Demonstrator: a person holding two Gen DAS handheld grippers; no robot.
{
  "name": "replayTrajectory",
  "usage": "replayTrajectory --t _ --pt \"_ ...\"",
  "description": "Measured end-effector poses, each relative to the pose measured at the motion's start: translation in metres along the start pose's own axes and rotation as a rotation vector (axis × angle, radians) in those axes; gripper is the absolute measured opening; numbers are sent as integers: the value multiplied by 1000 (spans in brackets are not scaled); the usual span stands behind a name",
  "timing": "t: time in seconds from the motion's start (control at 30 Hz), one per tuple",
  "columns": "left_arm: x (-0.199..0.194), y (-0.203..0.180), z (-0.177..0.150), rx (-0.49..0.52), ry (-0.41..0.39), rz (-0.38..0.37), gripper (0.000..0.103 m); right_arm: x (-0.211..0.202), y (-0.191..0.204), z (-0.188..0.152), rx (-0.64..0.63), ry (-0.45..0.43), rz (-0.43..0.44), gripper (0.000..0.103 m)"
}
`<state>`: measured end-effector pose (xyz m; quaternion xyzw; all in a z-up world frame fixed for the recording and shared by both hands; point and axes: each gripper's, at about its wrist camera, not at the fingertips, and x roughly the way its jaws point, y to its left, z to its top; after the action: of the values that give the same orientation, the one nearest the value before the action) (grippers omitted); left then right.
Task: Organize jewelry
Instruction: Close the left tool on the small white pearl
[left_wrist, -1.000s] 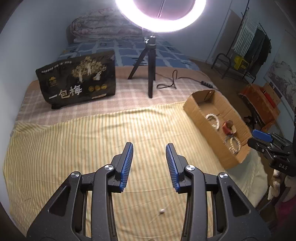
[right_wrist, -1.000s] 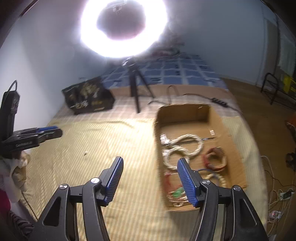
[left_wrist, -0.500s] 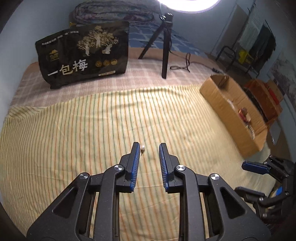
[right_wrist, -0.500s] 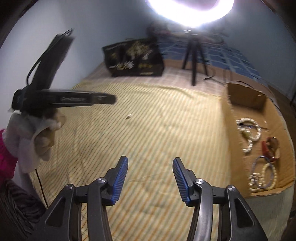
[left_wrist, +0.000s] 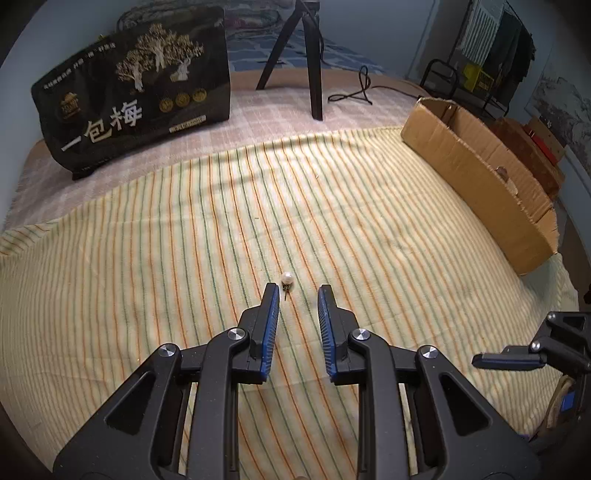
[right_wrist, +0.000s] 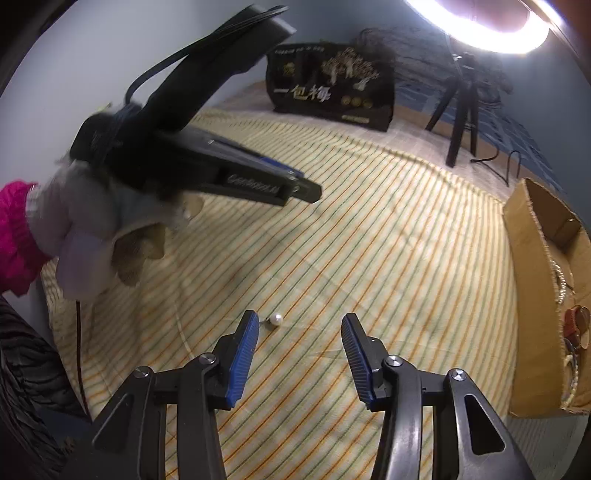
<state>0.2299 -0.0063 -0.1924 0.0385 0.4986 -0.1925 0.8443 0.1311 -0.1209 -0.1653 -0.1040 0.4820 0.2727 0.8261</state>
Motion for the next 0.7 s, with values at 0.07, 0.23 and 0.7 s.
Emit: replayTrajectory --t 0.07,0.23,0.7 --pt "4 0 1 4 1 9 21 6 0 -1 -8 10 -2 48" --pt "10 -2 3 30 3 17 21 12 -2 -1 -6 6 9 48" --pt "24 -1 5 35 24 39 21 26 13 -1 -48 45 23 33"
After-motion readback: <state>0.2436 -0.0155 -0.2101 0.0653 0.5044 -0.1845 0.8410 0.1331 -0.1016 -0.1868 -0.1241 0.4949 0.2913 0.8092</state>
